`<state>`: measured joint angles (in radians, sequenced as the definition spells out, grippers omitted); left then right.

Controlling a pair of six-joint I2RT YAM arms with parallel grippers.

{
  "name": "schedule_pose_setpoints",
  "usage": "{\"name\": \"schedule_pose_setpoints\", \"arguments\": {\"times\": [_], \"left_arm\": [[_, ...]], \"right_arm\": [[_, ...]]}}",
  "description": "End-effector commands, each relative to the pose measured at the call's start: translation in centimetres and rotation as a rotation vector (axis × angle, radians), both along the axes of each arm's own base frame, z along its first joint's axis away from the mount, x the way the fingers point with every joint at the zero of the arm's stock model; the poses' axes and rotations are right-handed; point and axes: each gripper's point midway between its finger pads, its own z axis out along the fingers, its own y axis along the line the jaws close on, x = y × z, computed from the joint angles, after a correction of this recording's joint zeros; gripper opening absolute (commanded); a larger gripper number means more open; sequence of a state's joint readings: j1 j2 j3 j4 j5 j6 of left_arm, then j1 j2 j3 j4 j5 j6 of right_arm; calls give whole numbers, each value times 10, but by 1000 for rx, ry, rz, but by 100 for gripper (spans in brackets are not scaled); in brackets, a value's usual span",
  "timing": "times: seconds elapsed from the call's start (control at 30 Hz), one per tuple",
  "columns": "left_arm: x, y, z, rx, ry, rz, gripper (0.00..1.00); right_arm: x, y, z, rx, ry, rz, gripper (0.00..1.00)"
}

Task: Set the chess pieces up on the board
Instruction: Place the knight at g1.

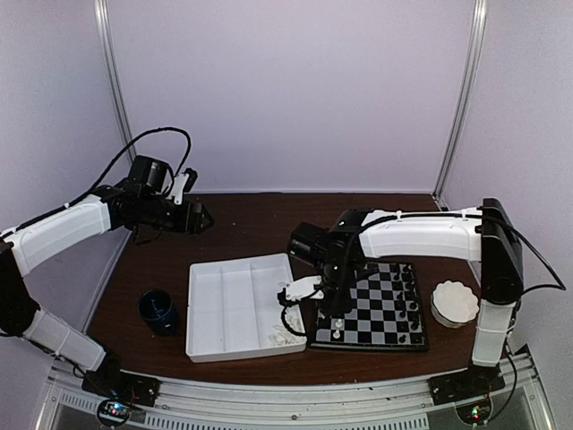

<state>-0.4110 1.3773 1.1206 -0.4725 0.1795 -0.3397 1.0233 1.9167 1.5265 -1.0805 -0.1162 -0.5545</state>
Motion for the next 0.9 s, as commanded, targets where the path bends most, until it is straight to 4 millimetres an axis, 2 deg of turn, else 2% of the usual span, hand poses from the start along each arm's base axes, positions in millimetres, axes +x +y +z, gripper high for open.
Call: {"name": "schedule_pose_setpoints", "arguments": {"times": [0.0, 0.37, 0.5, 0.63, 0.87], "left_arm": [[10, -3, 15, -31, -37, 4, 74], [10, -3, 15, -30, -37, 2, 74], [10, -3, 16, -31, -39, 2, 74], [10, -3, 16, -32, -39, 1, 74], [9, -3, 16, -35, -38, 0, 74]], "right_arm": [[1, 7, -11, 14, 19, 5, 0], [-5, 5, -28, -30, 81, 14, 1], [-3, 5, -29, -34, 68, 7, 3], [-2, 4, -29, -41, 61, 7, 11], [-1, 1, -28, -52, 55, 6, 9]]}}
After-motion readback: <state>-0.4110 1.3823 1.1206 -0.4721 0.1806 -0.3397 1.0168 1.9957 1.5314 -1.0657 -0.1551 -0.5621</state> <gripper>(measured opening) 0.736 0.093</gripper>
